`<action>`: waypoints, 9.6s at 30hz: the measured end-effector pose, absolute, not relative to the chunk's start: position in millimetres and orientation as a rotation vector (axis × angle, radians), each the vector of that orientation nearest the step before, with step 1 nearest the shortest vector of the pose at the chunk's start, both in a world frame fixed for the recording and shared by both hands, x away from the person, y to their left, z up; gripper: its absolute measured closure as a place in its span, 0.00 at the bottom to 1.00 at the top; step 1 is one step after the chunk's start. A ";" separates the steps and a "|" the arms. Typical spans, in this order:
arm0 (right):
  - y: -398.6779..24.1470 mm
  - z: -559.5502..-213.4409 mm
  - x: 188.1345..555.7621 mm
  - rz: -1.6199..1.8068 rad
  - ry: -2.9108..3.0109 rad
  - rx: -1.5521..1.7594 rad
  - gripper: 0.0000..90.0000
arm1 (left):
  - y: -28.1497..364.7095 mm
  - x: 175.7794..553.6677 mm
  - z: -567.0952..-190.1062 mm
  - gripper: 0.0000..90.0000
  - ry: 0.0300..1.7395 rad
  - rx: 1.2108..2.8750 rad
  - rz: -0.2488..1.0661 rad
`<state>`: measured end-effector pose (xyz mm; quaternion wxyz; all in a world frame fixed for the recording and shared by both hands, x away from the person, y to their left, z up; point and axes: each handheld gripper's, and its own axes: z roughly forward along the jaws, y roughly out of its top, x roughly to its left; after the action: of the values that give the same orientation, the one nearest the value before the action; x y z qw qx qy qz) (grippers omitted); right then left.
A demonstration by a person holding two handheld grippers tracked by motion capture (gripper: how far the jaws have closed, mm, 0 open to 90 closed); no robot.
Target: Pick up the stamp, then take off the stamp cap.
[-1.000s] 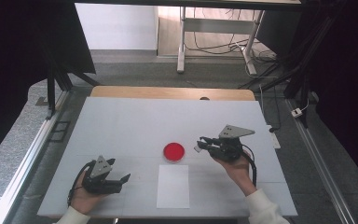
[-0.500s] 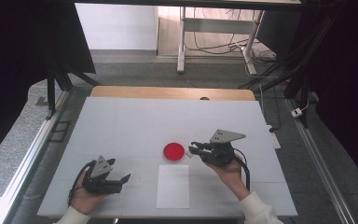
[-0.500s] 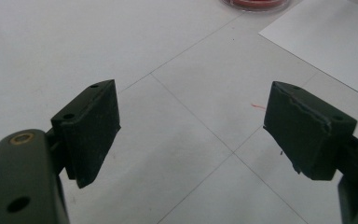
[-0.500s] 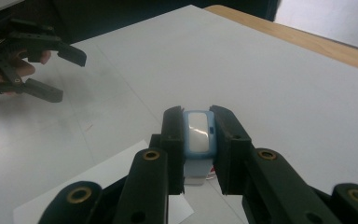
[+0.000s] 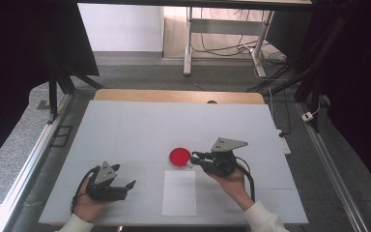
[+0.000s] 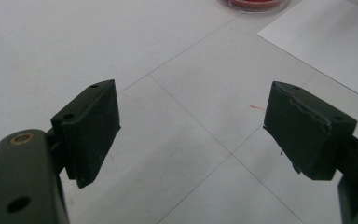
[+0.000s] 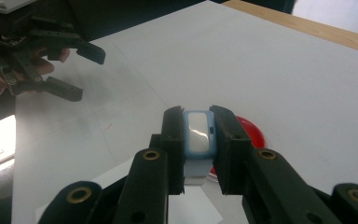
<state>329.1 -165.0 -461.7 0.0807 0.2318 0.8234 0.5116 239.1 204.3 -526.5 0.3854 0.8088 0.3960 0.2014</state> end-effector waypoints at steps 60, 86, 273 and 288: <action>-160.5 -463.0 323.6 1.541 2.420 0.708 0.83 | 160.6 251.1 -509.1 0.20 0.948 1.998 0.519; -156.8 -463.1 322.2 1.547 2.412 0.708 0.83 | 120.8 261.9 -510.6 0.21 0.869 2.034 0.511; -144.0 -479.0 319.3 1.565 2.320 0.833 0.83 | 47.7 289.7 -518.0 0.73 0.629 2.183 0.671; -143.2 -480.2 318.4 1.564 2.310 0.856 0.84 | 50.2 291.9 -518.8 0.73 0.638 2.173 0.639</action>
<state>318.4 -143.2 -480.2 0.1116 0.2915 0.7867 0.5325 291.9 50.2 -518.8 0.3840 0.8526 0.2503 0.2509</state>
